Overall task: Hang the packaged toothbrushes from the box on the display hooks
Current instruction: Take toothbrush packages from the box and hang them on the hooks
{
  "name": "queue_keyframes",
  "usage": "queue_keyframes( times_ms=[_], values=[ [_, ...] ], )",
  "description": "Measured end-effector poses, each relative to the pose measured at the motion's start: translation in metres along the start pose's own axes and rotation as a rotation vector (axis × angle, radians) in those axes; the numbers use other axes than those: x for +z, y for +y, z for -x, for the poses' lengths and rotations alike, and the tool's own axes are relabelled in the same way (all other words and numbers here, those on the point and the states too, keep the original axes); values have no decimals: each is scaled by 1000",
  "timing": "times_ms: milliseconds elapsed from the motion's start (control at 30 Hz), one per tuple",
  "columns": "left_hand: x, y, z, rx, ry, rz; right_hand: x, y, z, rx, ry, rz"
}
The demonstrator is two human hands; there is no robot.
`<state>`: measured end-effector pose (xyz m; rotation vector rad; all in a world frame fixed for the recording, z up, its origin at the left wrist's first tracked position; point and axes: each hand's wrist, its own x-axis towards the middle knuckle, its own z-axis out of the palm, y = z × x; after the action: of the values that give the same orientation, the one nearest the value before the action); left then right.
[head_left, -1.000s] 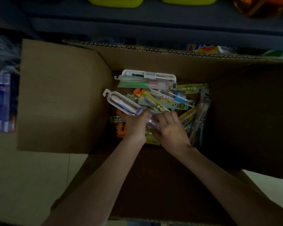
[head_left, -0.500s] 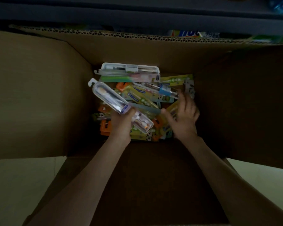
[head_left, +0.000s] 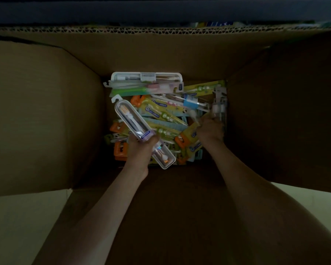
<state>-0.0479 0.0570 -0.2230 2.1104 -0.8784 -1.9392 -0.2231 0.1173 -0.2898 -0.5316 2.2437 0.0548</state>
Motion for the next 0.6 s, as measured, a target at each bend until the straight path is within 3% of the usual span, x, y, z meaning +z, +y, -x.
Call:
queue_keyframes(
  times_ms=[233, 367, 600],
  values=[
    [2, -1, 6, 4, -33, -22, -1, 7, 6, -139, -12, -50],
    [6, 2, 12, -21, -73, -19, -16, -5, 22, -307, -26, -174],
    [-2, 13, 18, 32, -244, -20, -43, -46, 64, -381, -354, -699]
  ],
)
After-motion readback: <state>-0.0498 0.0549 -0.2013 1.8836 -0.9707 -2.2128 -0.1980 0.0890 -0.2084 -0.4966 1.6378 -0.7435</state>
